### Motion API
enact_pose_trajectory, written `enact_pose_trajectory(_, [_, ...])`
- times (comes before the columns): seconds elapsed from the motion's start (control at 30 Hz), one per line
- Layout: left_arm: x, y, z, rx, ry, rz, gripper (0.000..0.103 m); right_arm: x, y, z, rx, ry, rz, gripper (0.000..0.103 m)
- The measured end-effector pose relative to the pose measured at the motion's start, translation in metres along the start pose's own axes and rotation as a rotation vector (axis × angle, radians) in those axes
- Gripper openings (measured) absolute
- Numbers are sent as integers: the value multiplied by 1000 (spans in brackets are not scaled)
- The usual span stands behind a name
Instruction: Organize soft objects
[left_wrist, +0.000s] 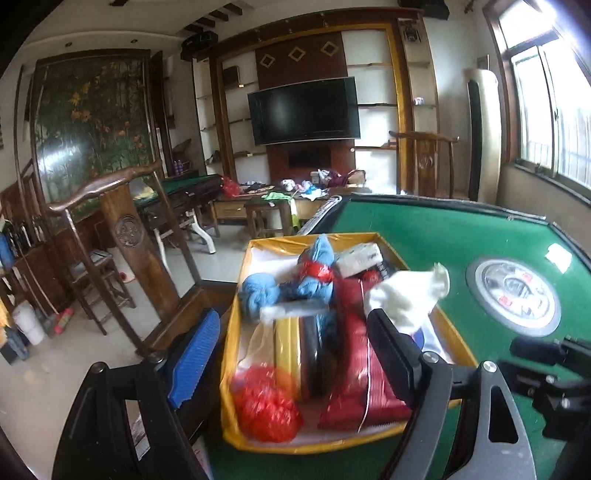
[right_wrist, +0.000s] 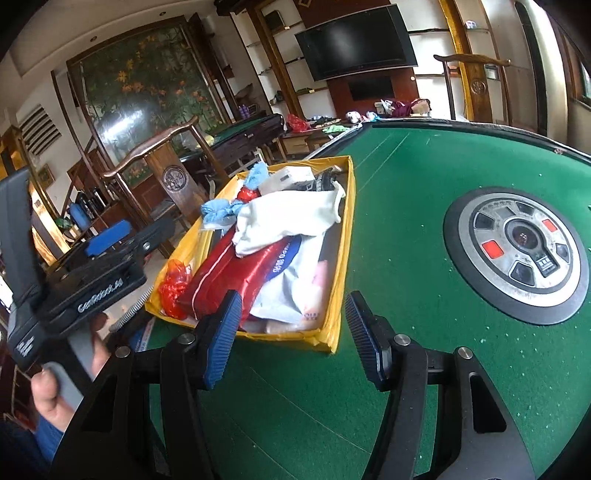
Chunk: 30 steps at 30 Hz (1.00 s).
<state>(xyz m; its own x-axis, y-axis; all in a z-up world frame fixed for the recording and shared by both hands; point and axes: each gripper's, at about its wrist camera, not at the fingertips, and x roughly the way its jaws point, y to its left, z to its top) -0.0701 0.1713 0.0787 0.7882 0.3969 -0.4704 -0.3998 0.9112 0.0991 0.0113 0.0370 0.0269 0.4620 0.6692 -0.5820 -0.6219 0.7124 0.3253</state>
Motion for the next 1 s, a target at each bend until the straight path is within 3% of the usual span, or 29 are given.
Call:
enact_pose_trajectory(0.2, [-9,5,-12,0,23,13,82,-10,3,-8,-72,-26,-76,59])
enact_pose_trajectory(0.37, [-25,-4,-14,11,-66,122,82,-19,1,-20,-125,-38,-62,59])
enact_pose_trajectory(0.4, [-26,-6,-15,2,-72,128,82,-21,-2,-23,-119,-35,-42,62])
enact_pose_trajectory(0.43, [-25,-8,-16,-10,-72,120,82,-22,-4,-25,-113,-31,-27,77])
enact_pose_trajectory(0.47, [-23,-12,-18,-9,-60,100,82,-23,-7,-27,-109,-34,-13,86])
enact_pose_trajectory(0.63, [-4,-25,-26,-23,19,52,82,-33,-6,-30,-133,-64,-30,86])
enact_pose_trajectory(0.7, [3,-28,-27,-29,38,42,82,-34,-7,-30,-121,-66,-28,92])
enact_pose_trajectory(0.77, [8,-30,-28,-30,38,56,82,-34,-10,-29,-104,-58,-13,103])
enact_pose_trajectory(1.0, [6,-23,-28,-46,16,126,82,-33,-13,-30,-75,-56,-9,103])
